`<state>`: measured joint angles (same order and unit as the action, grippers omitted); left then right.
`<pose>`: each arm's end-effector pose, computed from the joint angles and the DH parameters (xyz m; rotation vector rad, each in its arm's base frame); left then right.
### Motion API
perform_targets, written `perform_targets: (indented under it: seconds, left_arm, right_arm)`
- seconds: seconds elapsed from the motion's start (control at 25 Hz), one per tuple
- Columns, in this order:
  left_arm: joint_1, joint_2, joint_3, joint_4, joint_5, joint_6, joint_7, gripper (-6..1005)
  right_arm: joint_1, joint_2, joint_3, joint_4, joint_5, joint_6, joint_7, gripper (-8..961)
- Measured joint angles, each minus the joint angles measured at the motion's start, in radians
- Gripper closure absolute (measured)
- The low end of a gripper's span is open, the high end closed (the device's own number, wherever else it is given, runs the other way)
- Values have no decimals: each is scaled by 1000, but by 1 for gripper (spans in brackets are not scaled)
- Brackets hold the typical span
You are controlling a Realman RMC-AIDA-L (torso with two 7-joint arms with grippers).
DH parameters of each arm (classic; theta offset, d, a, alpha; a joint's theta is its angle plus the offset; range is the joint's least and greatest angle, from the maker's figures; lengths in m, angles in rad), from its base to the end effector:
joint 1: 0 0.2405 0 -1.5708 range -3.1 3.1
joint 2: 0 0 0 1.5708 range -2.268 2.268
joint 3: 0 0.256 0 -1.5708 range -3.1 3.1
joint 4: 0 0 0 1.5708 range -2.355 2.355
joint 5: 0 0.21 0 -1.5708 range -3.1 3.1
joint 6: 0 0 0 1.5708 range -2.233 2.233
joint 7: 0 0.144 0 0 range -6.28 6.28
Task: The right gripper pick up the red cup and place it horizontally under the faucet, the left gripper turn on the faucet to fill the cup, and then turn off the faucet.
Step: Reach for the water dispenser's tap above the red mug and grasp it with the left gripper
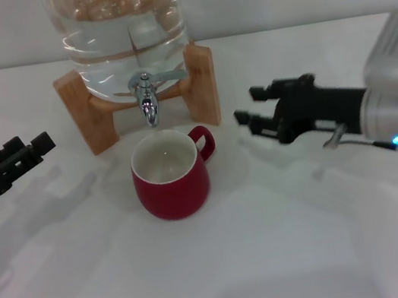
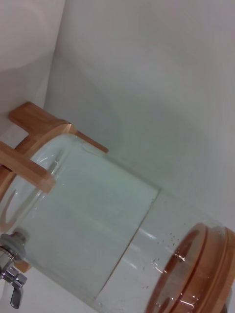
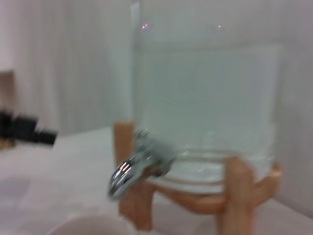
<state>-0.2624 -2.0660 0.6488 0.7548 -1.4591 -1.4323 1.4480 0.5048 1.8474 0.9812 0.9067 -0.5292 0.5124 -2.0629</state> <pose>-0.3310 0.2971 0.0610 -2.1087 -1.1549 -0.9581 0.1904 0.3691 -0.0627 -2.4932 0.4235 0.5861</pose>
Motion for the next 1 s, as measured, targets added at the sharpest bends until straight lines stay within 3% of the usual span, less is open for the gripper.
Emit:
perform_targets:
  seconds: [0.12,0.2,0.48,0.72,1.0]
  left_arm:
    - [0,0,0,0,0,0,0,147]
    - [0,0,0,0,1,0,0,147]
    - [2,-3,0,-1,2,2,0,148]
    - [0,-2,0,0,2,1,0,148]
    - [-8,2,0,1,2,-6,-13,149]
  right_arm:
    - [-56,1,124,39,-170,56,171,494]
    - [-90,13,242,32,-279,143,319,494]
    - [-197,56,464,19,-351,244,433,495]
    - [-222,72,553,15,-442,335,409,495]
    - [-207,86,558,13,-496,394,395,495]
